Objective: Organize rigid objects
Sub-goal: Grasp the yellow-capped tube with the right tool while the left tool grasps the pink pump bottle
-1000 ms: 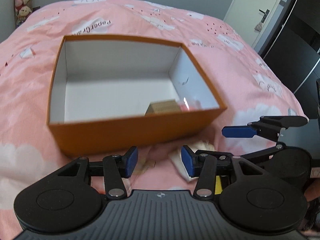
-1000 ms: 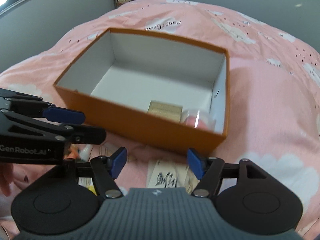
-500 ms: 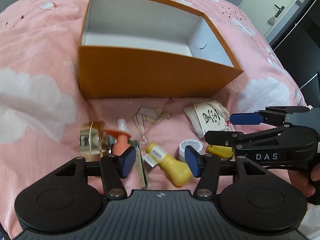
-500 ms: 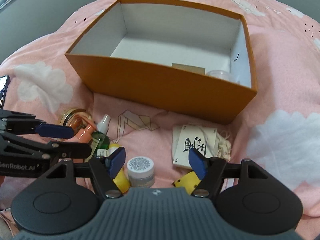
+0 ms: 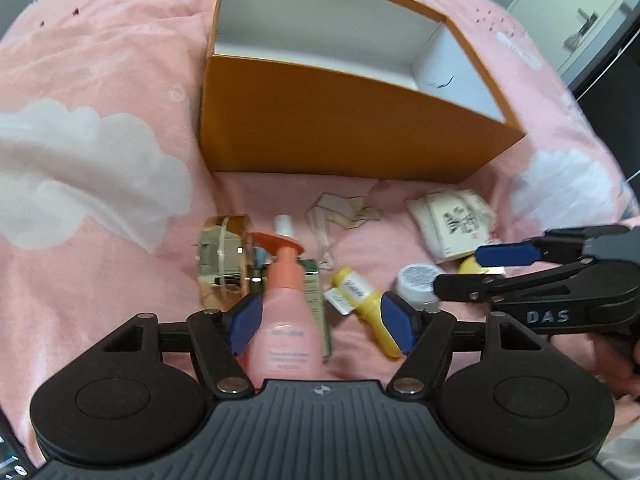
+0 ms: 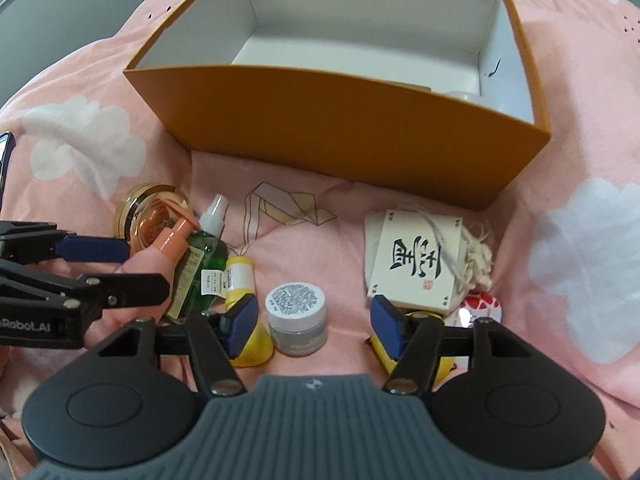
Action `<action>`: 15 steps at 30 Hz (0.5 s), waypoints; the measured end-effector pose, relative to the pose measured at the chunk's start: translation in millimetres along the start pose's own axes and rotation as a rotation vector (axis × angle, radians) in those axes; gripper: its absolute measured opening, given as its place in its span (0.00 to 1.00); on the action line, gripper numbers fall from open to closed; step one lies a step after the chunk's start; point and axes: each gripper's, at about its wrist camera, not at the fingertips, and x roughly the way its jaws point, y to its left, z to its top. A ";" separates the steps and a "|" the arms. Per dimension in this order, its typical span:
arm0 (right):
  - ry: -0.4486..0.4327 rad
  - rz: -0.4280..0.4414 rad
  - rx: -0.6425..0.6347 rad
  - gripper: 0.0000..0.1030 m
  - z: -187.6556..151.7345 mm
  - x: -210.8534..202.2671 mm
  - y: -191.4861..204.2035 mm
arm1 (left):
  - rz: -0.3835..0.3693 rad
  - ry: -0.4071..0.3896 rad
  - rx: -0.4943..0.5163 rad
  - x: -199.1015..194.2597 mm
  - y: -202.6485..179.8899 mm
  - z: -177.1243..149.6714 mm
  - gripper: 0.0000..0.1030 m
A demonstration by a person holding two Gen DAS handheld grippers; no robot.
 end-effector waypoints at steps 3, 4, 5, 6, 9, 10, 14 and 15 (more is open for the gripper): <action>0.013 0.024 -0.015 0.56 0.9 2.9 3.4 | 0.042 0.026 0.019 4.1 -0.1 0.7 0.77; 0.017 0.029 -0.027 0.54 2.0 4.1 5.9 | 0.039 0.032 0.022 5.5 0.4 1.1 0.76; 0.019 0.032 -0.042 0.54 3.0 5.6 8.7 | 0.033 0.039 0.026 7.6 1.3 1.6 0.76; 0.021 0.037 -0.056 0.53 4.0 6.8 11.4 | 0.034 0.053 0.025 10.9 2.6 2.2 0.72; 0.033 0.053 -0.097 0.44 7.1 10.8 18.5 | 0.056 0.098 0.021 22.7 4.5 3.4 0.64; 0.040 0.060 -0.110 0.43 8.1 12.4 20.6 | 0.060 0.110 0.022 26.1 4.7 3.1 0.62; 0.074 0.087 -0.158 0.34 12.9 19.5 27.0 | 0.077 0.149 0.024 38.0 4.8 4.0 0.55; 0.084 0.099 -0.170 0.34 14.5 21.9 28.8 | 0.081 0.157 0.023 40.6 5.2 4.3 0.54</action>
